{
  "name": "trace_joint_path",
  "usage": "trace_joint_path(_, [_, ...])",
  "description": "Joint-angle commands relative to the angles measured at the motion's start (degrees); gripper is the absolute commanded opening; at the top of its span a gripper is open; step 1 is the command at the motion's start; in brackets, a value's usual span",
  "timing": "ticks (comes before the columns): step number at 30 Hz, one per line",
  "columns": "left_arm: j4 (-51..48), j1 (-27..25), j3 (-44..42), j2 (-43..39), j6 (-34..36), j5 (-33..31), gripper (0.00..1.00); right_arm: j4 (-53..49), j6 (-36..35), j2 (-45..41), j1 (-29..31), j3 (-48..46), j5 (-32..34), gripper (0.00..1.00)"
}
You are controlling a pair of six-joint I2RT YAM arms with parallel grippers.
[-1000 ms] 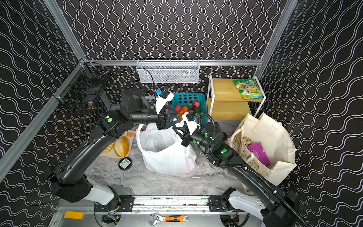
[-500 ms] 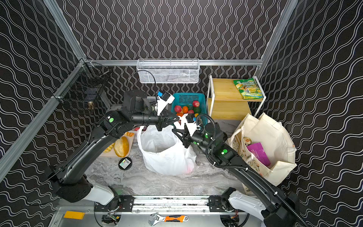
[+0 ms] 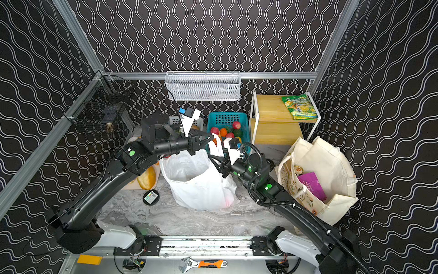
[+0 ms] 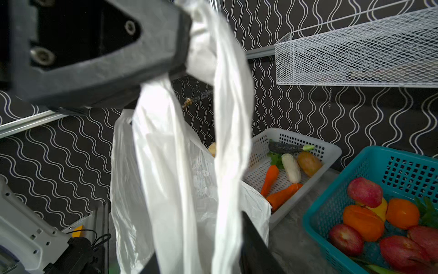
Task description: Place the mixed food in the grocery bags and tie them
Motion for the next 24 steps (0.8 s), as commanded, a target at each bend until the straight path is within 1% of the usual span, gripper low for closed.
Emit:
trace_joint_path(1, [3.51,0.01,-0.32,-0.18,-1.79,-0.80,0.00,2.63,0.86,-1.27,0.11,-0.45,4.98,0.22])
trace_joint_path(3, [4.12,0.02,-0.43,-0.01,-2.31,-0.33,0.00,2.25,0.21,-1.46,0.13,-0.40,5.77,0.16])
trace_joint_path(5, [4.61,0.03,-0.51,0.09,-2.61,0.15,0.00,2.16,-0.52,-1.48,0.19,0.19,4.30,0.10])
trace_joint_path(7, [4.38,-0.02,-0.44,0.02,-2.43,-0.21,0.00,2.13,-0.73,-1.39,0.18,0.47,3.43,0.07])
trace_joint_path(9, [4.17,0.02,-0.52,-0.25,-2.18,-0.75,0.00,1.01,-1.43,-1.28,0.30,0.79,3.23,0.08])
trace_joint_path(11, [4.15,0.03,-0.54,-0.31,-2.16,-0.59,0.00,0.32,-1.55,-0.99,0.28,1.03,2.82,0.18])
trace_joint_path(13, [4.07,0.01,-0.44,-0.06,-2.31,0.03,0.00,0.79,-1.08,-0.38,0.28,1.50,1.03,0.24])
trace_joint_path(14, [3.98,-0.01,-0.43,0.07,-2.40,0.08,0.00,1.16,-0.38,0.13,0.28,1.94,0.46,0.29])
trace_joint_path(16, [4.18,0.03,-0.56,0.17,-2.67,0.08,0.00,1.73,0.79,1.10,0.83,2.60,1.07,0.35])
trace_joint_path(20, [4.62,0.02,-0.87,0.06,-3.25,-0.58,0.00,2.33,0.52,2.12,4.09,2.96,8.74,0.50])
trace_joint_path(24, [4.24,0.03,-0.75,-0.03,-3.56,-1.59,0.00,1.69,-2.54,1.58,7.88,2.37,21.64,0.51])
